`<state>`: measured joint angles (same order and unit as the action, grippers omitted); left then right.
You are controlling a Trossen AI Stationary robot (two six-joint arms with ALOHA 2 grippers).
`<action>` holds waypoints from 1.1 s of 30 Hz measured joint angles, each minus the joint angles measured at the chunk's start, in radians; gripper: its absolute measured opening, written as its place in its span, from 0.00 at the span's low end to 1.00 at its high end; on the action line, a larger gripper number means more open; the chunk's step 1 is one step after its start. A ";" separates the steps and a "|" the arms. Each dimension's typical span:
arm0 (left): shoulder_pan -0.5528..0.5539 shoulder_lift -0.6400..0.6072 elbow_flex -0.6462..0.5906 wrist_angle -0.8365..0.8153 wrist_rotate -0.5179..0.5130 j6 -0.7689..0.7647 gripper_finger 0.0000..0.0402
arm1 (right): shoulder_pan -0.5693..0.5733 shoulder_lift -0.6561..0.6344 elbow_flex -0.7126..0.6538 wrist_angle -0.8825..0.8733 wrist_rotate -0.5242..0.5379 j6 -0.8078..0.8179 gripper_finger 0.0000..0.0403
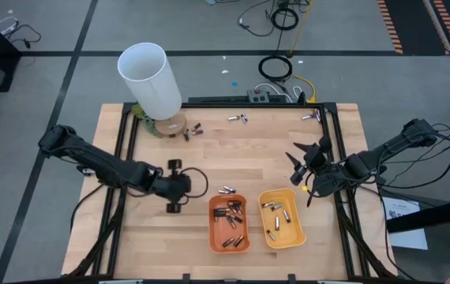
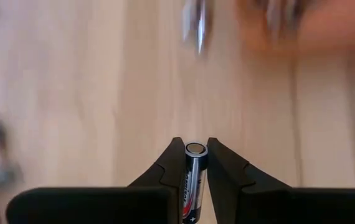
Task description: Sort batteries
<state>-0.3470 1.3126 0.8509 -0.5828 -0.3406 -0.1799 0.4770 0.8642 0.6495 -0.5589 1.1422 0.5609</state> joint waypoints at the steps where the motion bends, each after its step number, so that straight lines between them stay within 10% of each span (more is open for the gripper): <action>1: 0.001 -0.005 0.000 0.083 -0.012 0.046 0.12 | 0.000 0.000 0.000 0.006 -0.004 0.000 0.48; 11: 0.057 0.087 0.000 0.747 0.113 0.398 0.12 | 0.000 0.000 0.000 0.076 -0.049 0.002 0.48; 23: 0.163 0.507 0.037 1.578 0.419 0.414 0.12 | 0.000 0.000 0.000 0.062 -0.202 0.108 0.48; 33: 0.177 0.787 0.422 1.321 0.481 0.406 0.12 | -0.004 0.000 0.000 0.062 -0.332 0.064 0.48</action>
<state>-0.1699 2.0993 1.2727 0.7383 0.1403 0.2264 0.4726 0.8642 0.6495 -0.4965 0.8099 0.6253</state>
